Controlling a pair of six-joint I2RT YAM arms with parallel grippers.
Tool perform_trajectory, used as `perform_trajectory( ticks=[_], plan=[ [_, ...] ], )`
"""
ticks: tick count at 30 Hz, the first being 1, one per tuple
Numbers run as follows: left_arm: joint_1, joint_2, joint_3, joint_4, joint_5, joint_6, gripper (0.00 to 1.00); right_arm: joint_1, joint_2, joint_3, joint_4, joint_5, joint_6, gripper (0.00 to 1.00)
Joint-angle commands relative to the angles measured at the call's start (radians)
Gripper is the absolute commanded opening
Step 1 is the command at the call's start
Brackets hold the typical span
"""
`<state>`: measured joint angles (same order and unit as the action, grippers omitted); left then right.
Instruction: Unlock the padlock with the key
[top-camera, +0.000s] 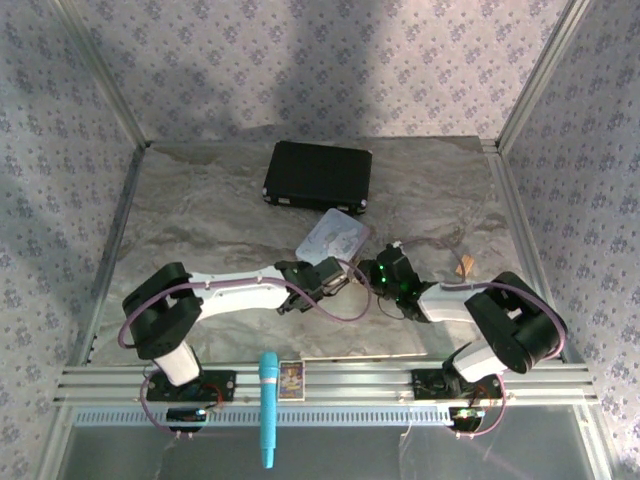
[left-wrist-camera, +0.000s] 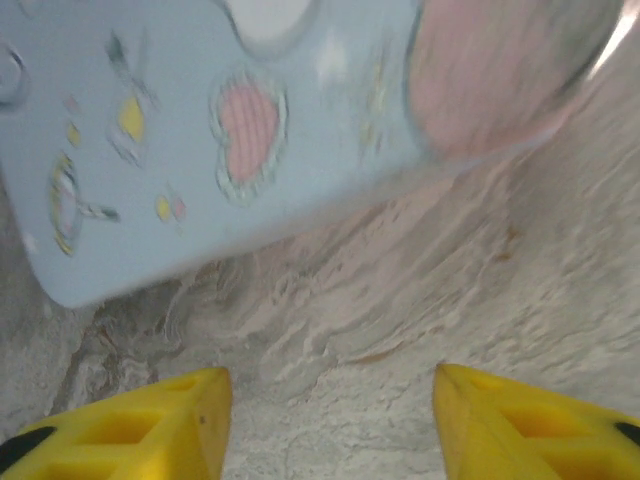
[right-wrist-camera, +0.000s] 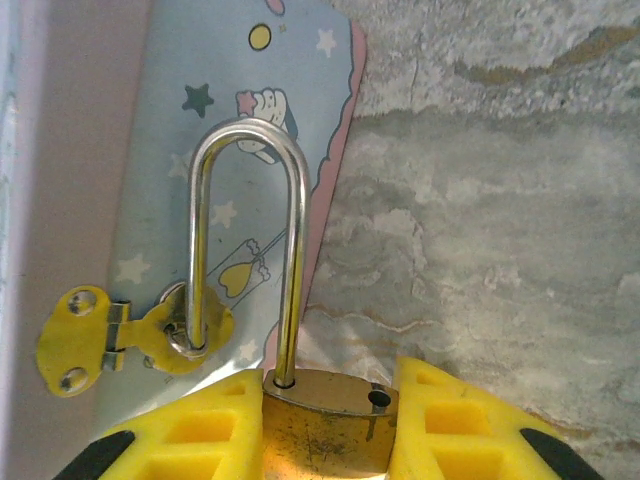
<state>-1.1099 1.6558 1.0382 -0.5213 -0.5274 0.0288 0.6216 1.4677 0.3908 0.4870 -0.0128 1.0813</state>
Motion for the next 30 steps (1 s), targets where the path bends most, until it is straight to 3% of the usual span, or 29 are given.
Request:
perform_trajectory(
  ticks=[1,3,5,7,11,20,23,27,30],
  plan=[
    [-0.037,-0.091,0.082,0.053,0.017,-0.035,0.69,0.004,-0.011,0.019,-0.06,-0.006,-0.021,0.14],
    [-0.041,-0.114,0.095,0.107,0.086,-0.05,0.89,0.002,-0.013,0.01,-0.061,-0.004,-0.016,0.14],
    [-0.041,-0.101,0.094,0.175,0.137,-0.049,0.96,-0.002,-0.011,0.006,-0.065,-0.004,-0.017,0.14],
    [-0.042,-0.034,0.135,0.162,0.102,-0.045,0.96,-0.01,-0.002,0.006,-0.069,-0.02,-0.017,0.14],
    [-0.041,0.107,0.21,0.102,-0.044,-0.037,0.88,-0.013,-0.004,-0.001,-0.066,-0.03,-0.018,0.14],
    [-0.047,0.212,0.224,0.055,-0.078,-0.071,0.65,-0.017,-0.003,-0.01,-0.056,-0.021,-0.02,0.14],
    [-0.048,0.214,0.207,0.052,-0.077,-0.078,0.56,-0.021,-0.002,-0.008,-0.055,-0.021,-0.023,0.14],
    [-0.048,0.228,0.183,0.041,-0.067,-0.076,0.53,-0.044,0.002,-0.009,-0.027,-0.031,-0.011,0.13],
    [-0.041,0.216,0.139,0.067,0.026,-0.051,0.53,-0.072,0.022,-0.007,0.04,-0.07,0.045,0.11]
  ],
)
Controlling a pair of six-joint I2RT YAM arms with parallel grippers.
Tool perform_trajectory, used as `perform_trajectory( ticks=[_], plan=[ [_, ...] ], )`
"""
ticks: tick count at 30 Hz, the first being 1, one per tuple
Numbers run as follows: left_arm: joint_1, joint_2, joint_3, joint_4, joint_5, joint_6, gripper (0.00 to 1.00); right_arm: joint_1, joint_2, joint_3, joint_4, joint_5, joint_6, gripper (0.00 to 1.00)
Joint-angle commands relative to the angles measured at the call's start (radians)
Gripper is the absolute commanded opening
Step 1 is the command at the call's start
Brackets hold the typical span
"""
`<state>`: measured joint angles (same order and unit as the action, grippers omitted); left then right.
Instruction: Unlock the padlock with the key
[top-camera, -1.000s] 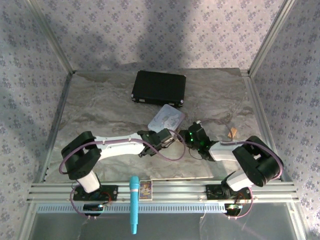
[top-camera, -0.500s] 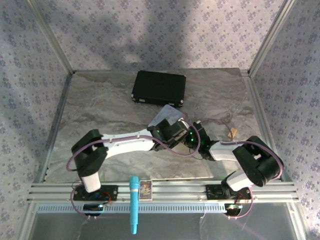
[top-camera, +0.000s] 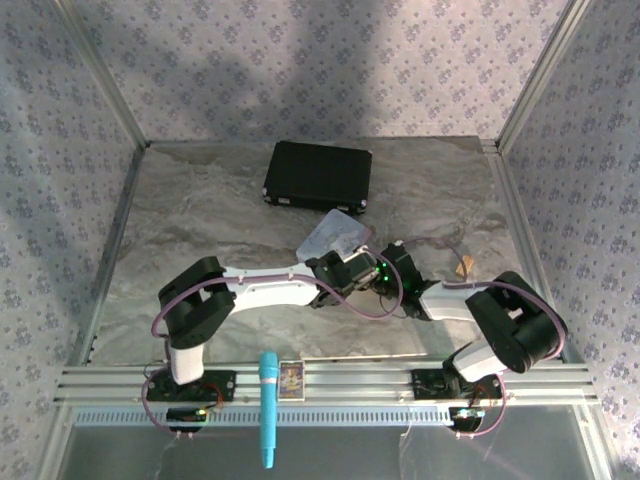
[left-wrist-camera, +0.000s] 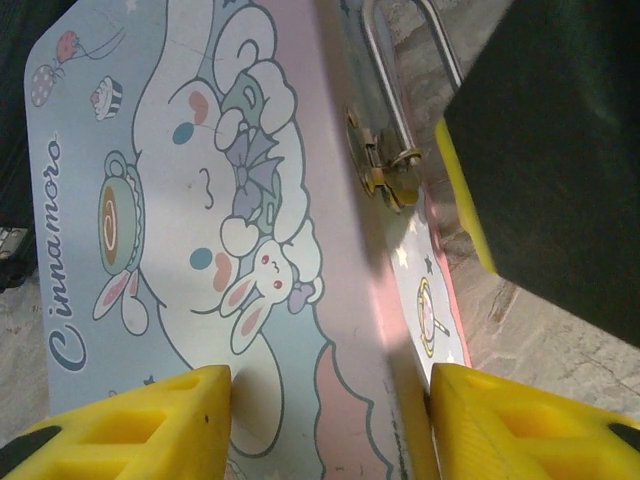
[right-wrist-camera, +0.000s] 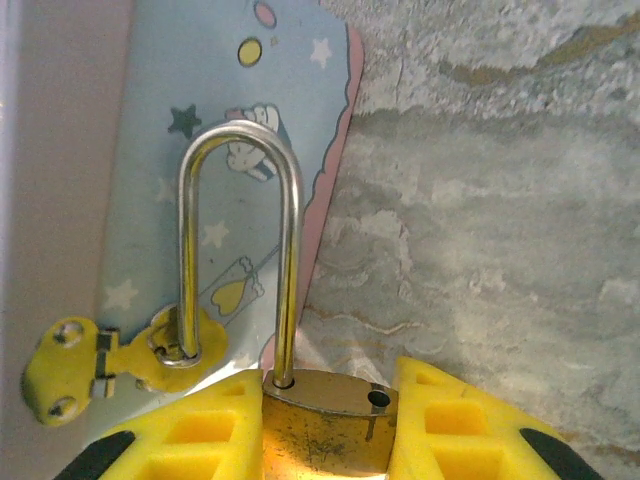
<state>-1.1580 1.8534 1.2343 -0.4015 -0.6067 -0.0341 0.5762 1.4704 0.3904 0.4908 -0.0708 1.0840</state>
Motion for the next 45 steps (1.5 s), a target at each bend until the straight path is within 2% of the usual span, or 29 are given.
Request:
perform_trajectory(
  ticks=[1,8,13,18,27,31,35,40,45],
  plan=[
    [0.01,0.021,-0.063,-0.06,0.116,0.02,0.53,-0.029,0.021,-0.009,0.066,-0.007,0.056,0.11],
    [0.015,0.021,-0.085,-0.097,0.124,0.048,0.49,-0.038,-0.011,0.032,0.006,0.04,0.037,0.12],
    [0.039,-0.006,-0.104,-0.102,0.081,0.035,0.49,-0.045,-0.016,0.069,-0.166,0.016,-0.029,0.12],
    [0.071,-0.059,-0.129,-0.089,0.043,0.033,0.5,-0.073,-0.025,0.125,-0.471,0.004,-0.146,0.14],
    [0.092,-0.091,-0.137,-0.074,0.014,0.045,0.52,-0.196,-0.009,0.149,-0.692,-0.142,-0.27,0.17],
    [0.096,-0.097,-0.143,-0.057,0.013,0.058,0.52,-0.214,0.001,0.153,-0.696,-0.196,-0.3,0.18],
    [0.101,-0.094,-0.132,-0.069,-0.002,0.056,0.52,-0.216,0.009,0.199,-0.817,-0.166,-0.336,0.18],
    [0.108,-0.105,-0.136,-0.064,-0.004,0.052,0.53,-0.228,0.044,0.279,-1.046,-0.047,-0.419,0.21],
    [0.112,-0.112,-0.137,-0.06,-0.028,0.049,0.61,-0.229,0.09,0.33,-1.087,-0.033,-0.445,0.24]
  ],
)
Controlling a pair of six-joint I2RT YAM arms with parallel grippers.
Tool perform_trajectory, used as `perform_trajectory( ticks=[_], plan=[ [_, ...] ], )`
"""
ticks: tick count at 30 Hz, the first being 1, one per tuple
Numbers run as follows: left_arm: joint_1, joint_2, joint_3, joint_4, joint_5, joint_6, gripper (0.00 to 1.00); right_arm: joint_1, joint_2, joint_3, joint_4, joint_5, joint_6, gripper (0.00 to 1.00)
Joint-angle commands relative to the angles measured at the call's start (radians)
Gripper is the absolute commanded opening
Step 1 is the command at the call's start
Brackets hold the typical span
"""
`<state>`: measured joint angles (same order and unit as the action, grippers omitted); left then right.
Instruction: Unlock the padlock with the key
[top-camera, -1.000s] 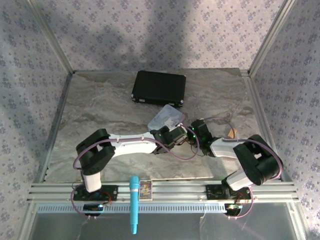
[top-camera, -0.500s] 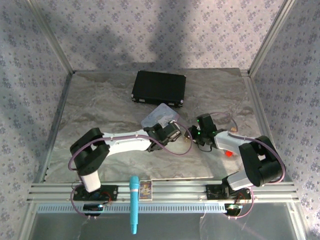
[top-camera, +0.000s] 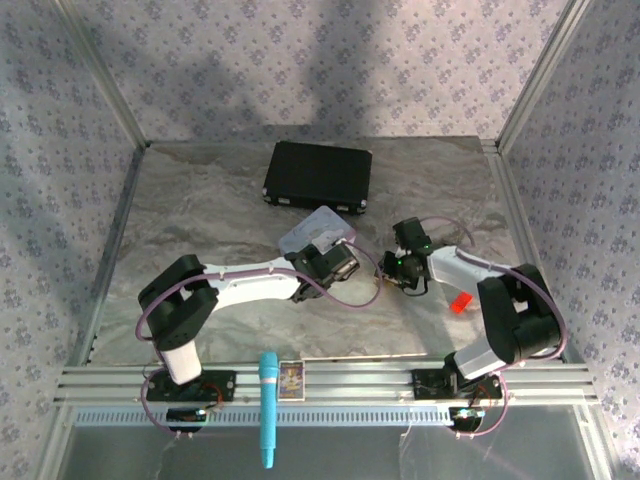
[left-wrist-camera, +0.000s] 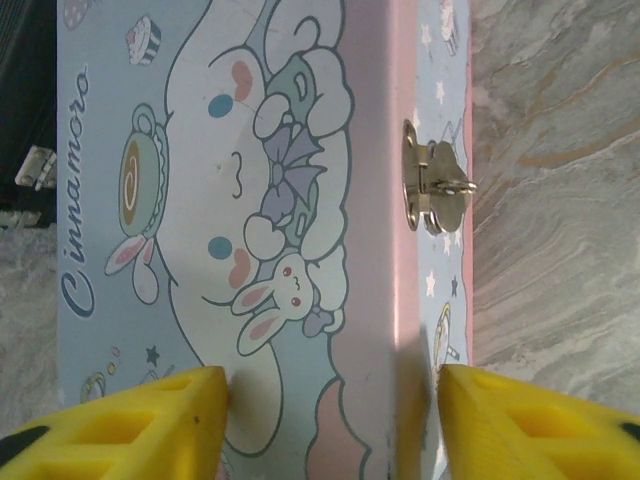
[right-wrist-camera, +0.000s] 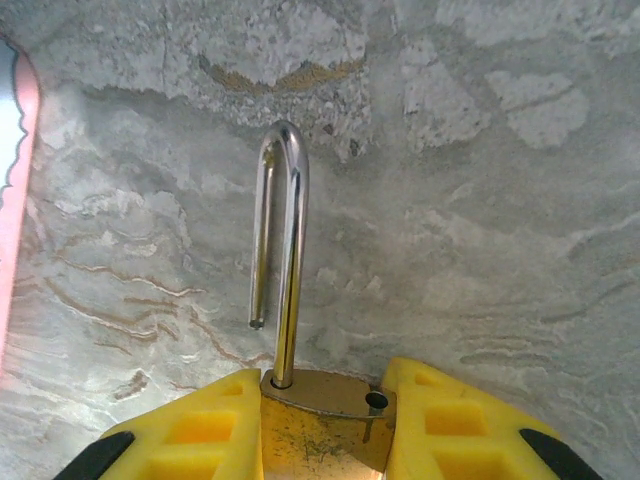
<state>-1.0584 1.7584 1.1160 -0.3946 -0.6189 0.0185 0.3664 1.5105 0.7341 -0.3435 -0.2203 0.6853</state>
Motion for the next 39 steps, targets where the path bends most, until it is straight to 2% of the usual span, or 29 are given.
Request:
perform_trajectory(
  ticks=[1,6,9,12,16,19,23,26,31,39],
  plan=[
    [0.013,-0.02,-0.019,-0.071,-0.023,-0.008,0.63,-0.017,0.061,0.002,-0.286,0.124,-0.049,0.25],
    [0.012,-0.046,-0.024,-0.087,-0.064,-0.046,0.87,0.029,0.102,0.104,-0.389,0.244,-0.028,0.35],
    [0.015,-0.051,-0.031,-0.081,-0.1,-0.08,0.93,0.058,0.144,0.158,-0.438,0.313,-0.035,0.39],
    [0.022,-0.043,-0.031,-0.101,-0.165,-0.132,0.95,0.081,0.183,0.195,-0.477,0.372,-0.032,0.43],
    [0.04,-0.063,-0.045,-0.127,-0.22,-0.204,0.97,0.101,0.201,0.222,-0.507,0.413,-0.034,0.57],
    [0.061,-0.095,-0.067,-0.147,-0.243,-0.255,0.98,0.111,0.195,0.233,-0.533,0.444,-0.035,0.59],
    [0.104,-0.133,-0.104,-0.151,-0.233,-0.296,0.98,0.121,0.191,0.24,-0.56,0.465,-0.039,0.58],
    [0.118,-0.158,-0.13,-0.145,-0.232,-0.298,0.98,0.119,0.166,0.222,-0.514,0.411,-0.049,0.58],
    [0.135,-0.201,-0.171,-0.134,-0.219,-0.31,0.99,0.125,0.132,0.213,-0.468,0.402,-0.073,0.59],
    [0.193,-0.306,-0.248,-0.086,-0.139,-0.333,0.98,0.162,0.013,0.202,-0.408,0.424,-0.107,0.74]
  ],
)
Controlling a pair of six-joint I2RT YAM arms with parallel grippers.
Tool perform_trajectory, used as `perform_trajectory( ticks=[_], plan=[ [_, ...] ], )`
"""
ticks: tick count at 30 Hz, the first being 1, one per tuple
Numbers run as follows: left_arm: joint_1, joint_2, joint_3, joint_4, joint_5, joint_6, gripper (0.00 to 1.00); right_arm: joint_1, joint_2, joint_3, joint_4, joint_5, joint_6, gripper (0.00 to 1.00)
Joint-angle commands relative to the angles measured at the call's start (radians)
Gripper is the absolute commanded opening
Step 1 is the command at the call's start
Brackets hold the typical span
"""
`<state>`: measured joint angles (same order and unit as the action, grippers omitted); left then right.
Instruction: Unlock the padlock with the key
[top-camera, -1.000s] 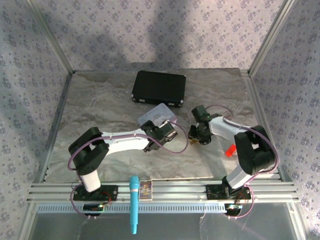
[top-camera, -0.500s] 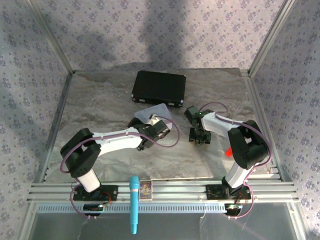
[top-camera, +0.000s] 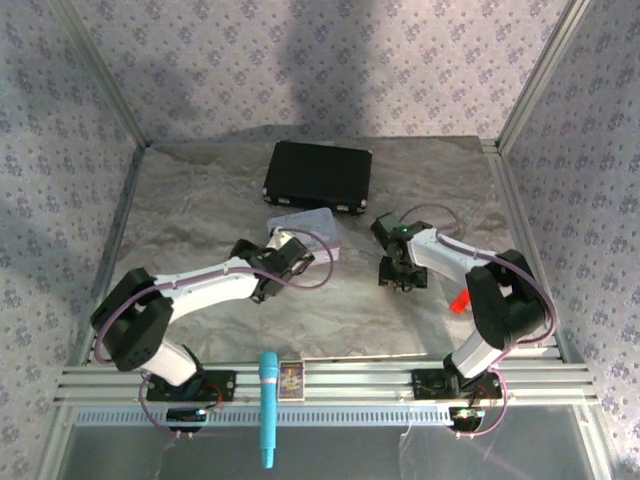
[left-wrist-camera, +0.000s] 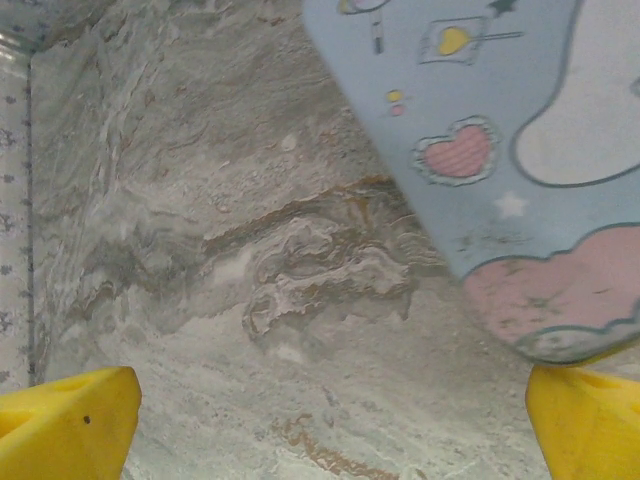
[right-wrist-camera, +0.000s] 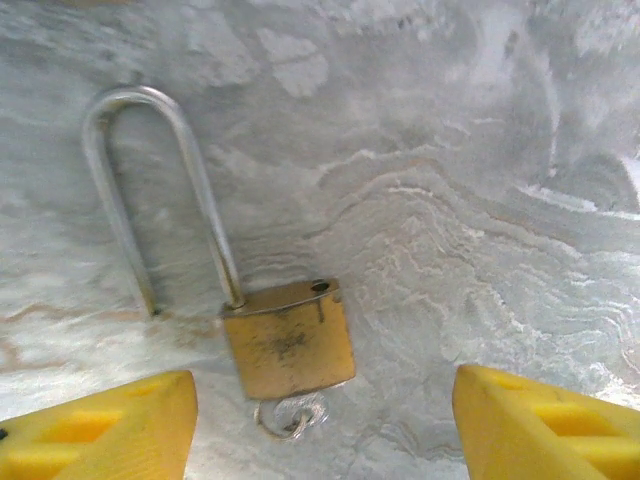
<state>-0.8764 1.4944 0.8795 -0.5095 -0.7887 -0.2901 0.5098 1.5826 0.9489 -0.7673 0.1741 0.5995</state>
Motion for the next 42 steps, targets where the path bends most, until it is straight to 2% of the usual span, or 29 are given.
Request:
perform_trajectory(
  ticks=[1,6,13,16,18,21,23,25,28,30,33,35,38,40,42],
  plan=[
    [0.023,-0.051,-0.015,0.034,0.047,-0.03,0.98,0.027,-0.084,-0.017,0.033,0.033,-0.025,0.77],
    [0.117,-0.049,-0.029,0.088,0.157,-0.053,0.98,0.048,-0.212,-0.029,0.082,0.076,-0.028,0.88],
    [0.215,-0.036,-0.015,0.124,0.212,-0.057,0.99,-0.005,-0.353,-0.08,0.106,0.054,-0.035,0.89],
    [0.212,-0.056,-0.016,0.115,0.228,-0.06,0.98,-0.044,-0.426,-0.126,0.139,0.031,-0.045,0.97],
    [0.206,-0.106,-0.052,0.142,0.24,-0.074,0.99,-0.069,-0.486,-0.156,0.175,0.039,-0.058,0.99],
    [0.224,-0.228,-0.126,0.204,0.217,-0.101,1.0,-0.112,-0.578,-0.206,0.278,0.067,-0.094,0.99],
    [0.255,-0.322,-0.173,0.246,0.162,-0.093,1.0,-0.141,-0.62,-0.246,0.37,0.092,-0.148,0.99],
    [0.275,-0.392,-0.196,0.264,0.05,-0.091,1.0,-0.164,-0.636,-0.286,0.451,0.159,-0.163,0.99],
    [0.31,-0.48,-0.26,0.409,-0.053,0.025,1.0,-0.209,-0.631,-0.345,0.6,0.234,-0.246,0.99],
    [0.378,-0.514,-0.289,0.457,-0.049,0.035,1.0,-0.243,-0.607,-0.367,0.676,0.228,-0.332,0.99],
    [0.543,-0.515,-0.342,0.505,-0.006,-0.061,1.0,-0.313,-0.545,-0.407,0.819,0.213,-0.422,0.98],
    [0.609,-0.494,-0.418,0.678,0.044,0.029,1.0,-0.368,-0.476,-0.44,0.932,0.204,-0.456,0.98],
    [0.657,-0.411,-0.483,0.9,0.049,0.188,1.0,-0.424,-0.362,-0.466,1.069,0.16,-0.511,0.98],
    [0.725,-0.344,-0.465,0.892,0.09,0.172,1.0,-0.435,-0.291,-0.481,1.16,0.154,-0.557,0.98],
    [0.792,-0.297,-0.48,0.96,0.202,0.145,1.0,-0.448,-0.232,-0.507,1.269,0.129,-0.587,0.98]
  ],
)
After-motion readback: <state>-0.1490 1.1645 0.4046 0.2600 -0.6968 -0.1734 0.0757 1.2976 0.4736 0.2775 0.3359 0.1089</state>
